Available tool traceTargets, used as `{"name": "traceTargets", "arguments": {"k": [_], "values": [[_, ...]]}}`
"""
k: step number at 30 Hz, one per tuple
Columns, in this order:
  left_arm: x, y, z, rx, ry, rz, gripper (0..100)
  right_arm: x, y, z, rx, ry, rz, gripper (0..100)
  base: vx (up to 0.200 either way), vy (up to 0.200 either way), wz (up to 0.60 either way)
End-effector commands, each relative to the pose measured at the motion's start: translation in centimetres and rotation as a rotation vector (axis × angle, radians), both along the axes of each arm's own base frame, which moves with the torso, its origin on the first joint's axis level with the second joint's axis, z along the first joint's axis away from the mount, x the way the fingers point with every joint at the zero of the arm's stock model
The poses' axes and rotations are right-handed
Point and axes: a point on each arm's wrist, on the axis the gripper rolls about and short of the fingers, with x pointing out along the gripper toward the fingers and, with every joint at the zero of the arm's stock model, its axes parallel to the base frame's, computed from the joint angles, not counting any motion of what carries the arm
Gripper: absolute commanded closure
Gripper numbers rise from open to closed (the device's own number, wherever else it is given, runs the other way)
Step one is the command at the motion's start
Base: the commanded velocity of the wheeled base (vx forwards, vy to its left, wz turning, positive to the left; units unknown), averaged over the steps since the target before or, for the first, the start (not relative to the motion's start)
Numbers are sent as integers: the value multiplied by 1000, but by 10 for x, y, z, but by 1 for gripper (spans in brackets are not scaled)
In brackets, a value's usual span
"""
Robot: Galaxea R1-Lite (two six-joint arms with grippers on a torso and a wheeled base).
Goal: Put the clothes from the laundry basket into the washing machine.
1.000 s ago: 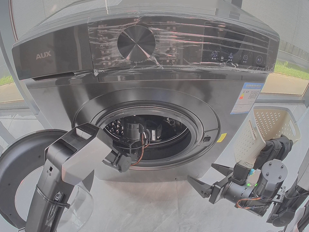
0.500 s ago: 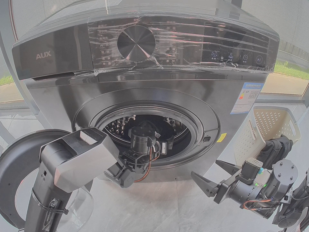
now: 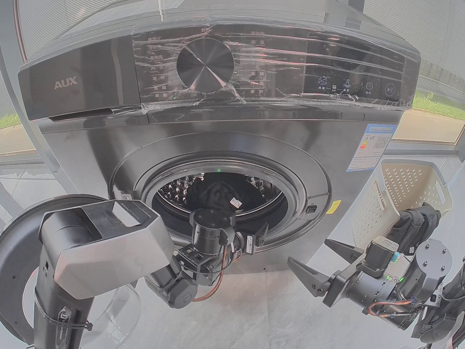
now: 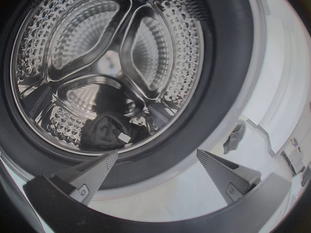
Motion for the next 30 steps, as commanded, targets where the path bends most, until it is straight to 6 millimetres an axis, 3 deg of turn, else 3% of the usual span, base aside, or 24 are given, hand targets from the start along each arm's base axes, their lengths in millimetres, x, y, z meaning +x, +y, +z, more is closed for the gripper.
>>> {"name": "traceTargets", "arguments": {"k": [1,11,14,21,22,30], "values": [[-24,1,10,-3,-1,-36,0,-2,-2,3,9,-7,0,0,0,0,0],[-82,15,22,-3,10,-118,0,-9,-14,4,7,-8,-10,0,0,0,0],[-104,24,23,1,20,-149,0,-20,-28,6,9,-5,0,0,0,0,0],[-130,43,26,-32,-8,-184,0,-21,-31,11,39,-15,-8,0,0,0,0],[-139,52,41,-63,-18,-186,0,-21,-31,11,28,-23,-10,0,0,0,0],[-171,86,86,-185,-82,-172,0,-21,-33,11,-30,-58,-58,0,0,0,0]]}}
